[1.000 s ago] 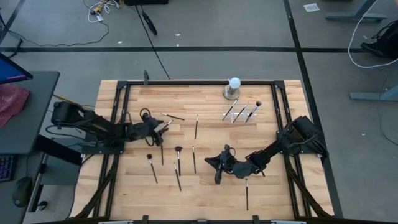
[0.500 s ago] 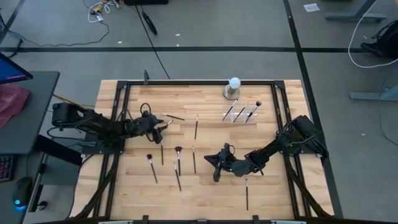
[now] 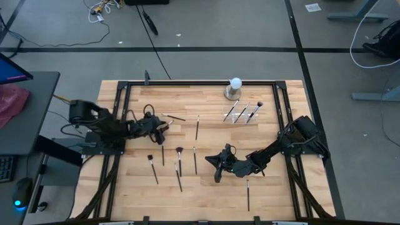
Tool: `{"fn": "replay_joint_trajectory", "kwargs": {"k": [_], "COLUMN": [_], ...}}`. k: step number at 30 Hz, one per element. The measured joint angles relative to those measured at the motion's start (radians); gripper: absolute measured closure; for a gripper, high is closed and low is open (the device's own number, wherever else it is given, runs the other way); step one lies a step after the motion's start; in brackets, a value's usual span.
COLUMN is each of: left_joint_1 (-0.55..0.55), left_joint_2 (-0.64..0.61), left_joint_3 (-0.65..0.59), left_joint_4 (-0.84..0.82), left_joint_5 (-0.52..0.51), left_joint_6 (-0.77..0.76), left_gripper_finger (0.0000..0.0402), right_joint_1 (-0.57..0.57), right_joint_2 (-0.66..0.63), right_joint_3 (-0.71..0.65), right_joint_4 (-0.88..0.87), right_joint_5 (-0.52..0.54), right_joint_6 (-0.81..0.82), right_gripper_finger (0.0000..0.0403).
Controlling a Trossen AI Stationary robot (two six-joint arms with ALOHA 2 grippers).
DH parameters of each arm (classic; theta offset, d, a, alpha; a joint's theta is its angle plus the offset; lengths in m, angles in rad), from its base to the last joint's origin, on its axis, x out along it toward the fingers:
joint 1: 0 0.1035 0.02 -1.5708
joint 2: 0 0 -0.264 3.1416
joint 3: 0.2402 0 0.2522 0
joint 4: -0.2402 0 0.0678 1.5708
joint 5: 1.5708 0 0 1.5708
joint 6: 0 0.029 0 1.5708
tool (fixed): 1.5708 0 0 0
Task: Put items in baskets/containers
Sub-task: Put the eyeshadow brush into the transparent organizer
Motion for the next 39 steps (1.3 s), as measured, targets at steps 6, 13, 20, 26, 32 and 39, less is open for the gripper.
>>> {"fn": "replay_joint_trajectory", "kwargs": {"k": [6, 13, 20, 26, 32, 39], "left_joint_1": [0.004, 0.006, 0.006, 0.005, 0.004, -0.017], "left_joint_2": [0.108, 0.136, 0.136, 0.135, 0.108, 0.085], "left_joint_3": [0.015, 0.011, 0.010, 0.008, 0.002, 0.002], "left_joint_4": [0.075, 0.091, 0.087, 0.097, 0.121, 0.141], "left_joint_5": [0.001, 0.025, 0.043, 0.056, 0.128, 0.221], "left_joint_6": [0.004, 0.009, 0.009, 0.009, 0.001, -0.046], "left_gripper_finger": [0.0291, 0.0353, 0.0387, 0.0388, 0.0388, 0.0389], "right_joint_1": [0.000, 0.006, 0.025, 0.057, 0.072, 0.072], "right_joint_2": [0.000, 0.000, 0.000, -0.007, -0.012, -0.012], "right_joint_3": [0.000, 0.000, 0.000, 0.000, 0.000, 0.000], "right_joint_4": [0.000, 0.000, 0.000, 0.000, 0.000, 0.000], "right_joint_5": [0.000, 0.000, 0.000, -0.001, -0.001, -0.001], "right_joint_6": [-0.007, -0.007, -0.008, -0.011, -0.010, -0.008], "right_gripper_finger": [0.0392, 0.0392, 0.0392, 0.0392, 0.0392, 0.0392]}}
